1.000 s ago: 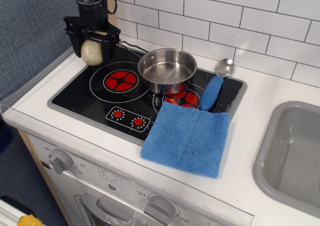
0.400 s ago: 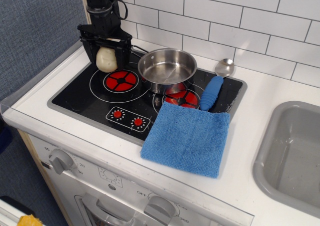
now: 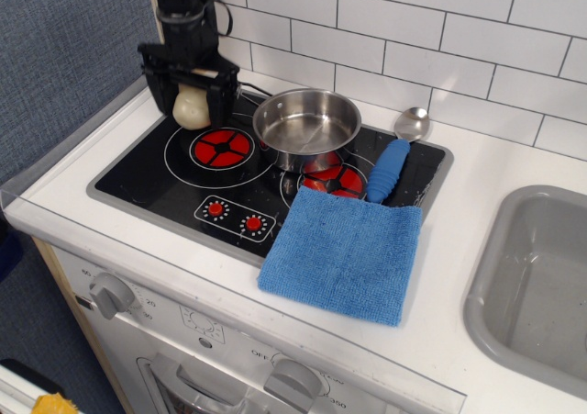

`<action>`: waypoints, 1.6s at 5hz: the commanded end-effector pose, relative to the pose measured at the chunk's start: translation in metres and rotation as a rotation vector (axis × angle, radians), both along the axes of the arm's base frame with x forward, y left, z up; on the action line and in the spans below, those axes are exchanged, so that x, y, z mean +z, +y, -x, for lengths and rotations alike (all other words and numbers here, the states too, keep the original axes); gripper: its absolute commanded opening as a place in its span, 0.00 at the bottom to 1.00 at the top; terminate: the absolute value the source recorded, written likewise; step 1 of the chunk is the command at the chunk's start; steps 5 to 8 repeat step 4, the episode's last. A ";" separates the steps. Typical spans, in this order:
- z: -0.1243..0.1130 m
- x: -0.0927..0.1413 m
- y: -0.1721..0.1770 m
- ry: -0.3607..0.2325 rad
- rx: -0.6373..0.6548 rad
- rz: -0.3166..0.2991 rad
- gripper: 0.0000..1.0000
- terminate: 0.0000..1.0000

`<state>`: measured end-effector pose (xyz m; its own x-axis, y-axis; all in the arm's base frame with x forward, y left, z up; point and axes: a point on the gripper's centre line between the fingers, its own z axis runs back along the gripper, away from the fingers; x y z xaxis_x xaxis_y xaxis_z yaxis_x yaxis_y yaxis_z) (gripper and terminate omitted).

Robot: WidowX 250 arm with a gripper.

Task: Move the potato to the upper left of cooktop

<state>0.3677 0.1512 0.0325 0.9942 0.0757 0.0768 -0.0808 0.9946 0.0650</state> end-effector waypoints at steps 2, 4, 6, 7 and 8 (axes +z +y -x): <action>0.012 0.072 -0.017 -0.064 -0.049 -0.061 1.00 0.00; 0.012 0.072 -0.017 -0.064 -0.049 -0.061 1.00 1.00; 0.012 0.072 -0.017 -0.064 -0.049 -0.061 1.00 1.00; 0.012 0.072 -0.017 -0.064 -0.049 -0.061 1.00 1.00; 0.012 0.072 -0.017 -0.064 -0.049 -0.061 1.00 1.00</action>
